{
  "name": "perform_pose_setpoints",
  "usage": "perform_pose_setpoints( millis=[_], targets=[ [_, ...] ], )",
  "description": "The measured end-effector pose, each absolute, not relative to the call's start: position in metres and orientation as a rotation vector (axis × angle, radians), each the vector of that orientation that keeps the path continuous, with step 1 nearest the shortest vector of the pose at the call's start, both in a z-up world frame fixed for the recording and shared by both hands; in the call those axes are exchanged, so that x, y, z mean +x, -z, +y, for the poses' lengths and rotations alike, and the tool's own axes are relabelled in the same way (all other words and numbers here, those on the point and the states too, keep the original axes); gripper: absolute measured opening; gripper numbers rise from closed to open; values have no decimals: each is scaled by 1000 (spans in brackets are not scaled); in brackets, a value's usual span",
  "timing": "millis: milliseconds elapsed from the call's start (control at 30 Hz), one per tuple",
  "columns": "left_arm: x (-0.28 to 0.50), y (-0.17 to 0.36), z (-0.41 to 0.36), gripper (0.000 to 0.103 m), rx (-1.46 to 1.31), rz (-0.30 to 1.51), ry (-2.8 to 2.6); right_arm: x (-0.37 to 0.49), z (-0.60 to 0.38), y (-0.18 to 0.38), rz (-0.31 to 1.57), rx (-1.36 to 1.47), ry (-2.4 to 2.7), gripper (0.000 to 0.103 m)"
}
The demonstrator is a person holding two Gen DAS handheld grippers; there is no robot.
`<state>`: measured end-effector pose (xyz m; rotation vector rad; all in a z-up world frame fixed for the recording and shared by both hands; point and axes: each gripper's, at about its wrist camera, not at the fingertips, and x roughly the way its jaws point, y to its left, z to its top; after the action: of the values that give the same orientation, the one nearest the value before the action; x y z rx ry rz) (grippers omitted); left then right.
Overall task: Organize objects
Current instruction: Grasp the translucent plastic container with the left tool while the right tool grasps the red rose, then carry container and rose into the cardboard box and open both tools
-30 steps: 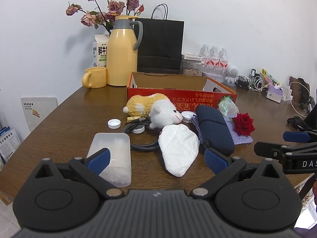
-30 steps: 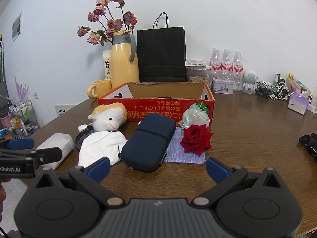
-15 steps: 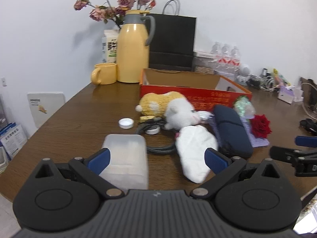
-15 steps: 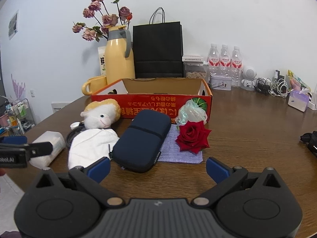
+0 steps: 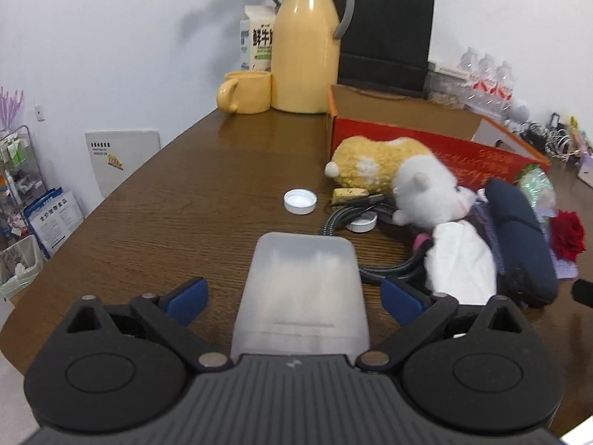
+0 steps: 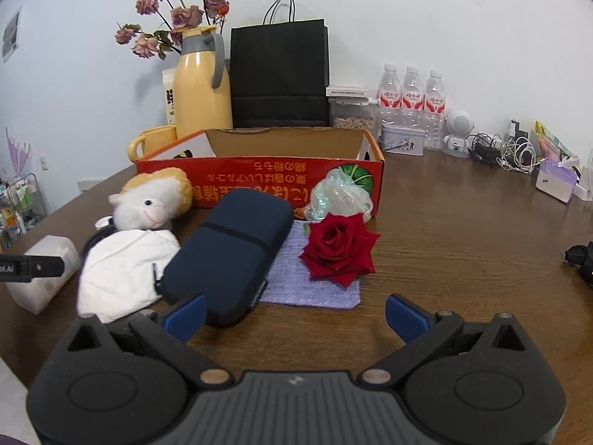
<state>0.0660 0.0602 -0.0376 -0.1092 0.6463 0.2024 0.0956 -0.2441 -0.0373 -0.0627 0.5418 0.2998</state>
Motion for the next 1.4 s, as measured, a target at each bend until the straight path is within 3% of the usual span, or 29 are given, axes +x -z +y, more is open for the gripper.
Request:
perform_pose_setpoints(
  millis=[100,167,200,567,800,933,1033,1200,1400],
  targets=[
    [74,46,63,87,-136,682,-207,104,-246,40,536,-77,-277,103],
    [76,48,60,70,-104,658,-225,110,-248,42,538,-76,-264,103],
    [76,48,59,66,-100,650,-222,112,-250,43,540,-75,-260,103],
    [76,44,59,66,-116,606,-234,134,-253,37,474,-107,-237,101],
    [71,28,55,66,-113,545,-228,158,-249,37,475,-139,-276,84],
    [71,19,50,66,-109,513,-207,164,-244,42,492,-152,-293,52],
    [73,13,45,66,-104,492,-190,163,-243,43,488,-151,-297,43],
    [79,4,37,66,-98,461,-160,155,-247,39,457,-142,-307,34],
    [96,-12,25,66,-86,411,-110,150,-248,26,403,-135,-344,31]
  ],
)
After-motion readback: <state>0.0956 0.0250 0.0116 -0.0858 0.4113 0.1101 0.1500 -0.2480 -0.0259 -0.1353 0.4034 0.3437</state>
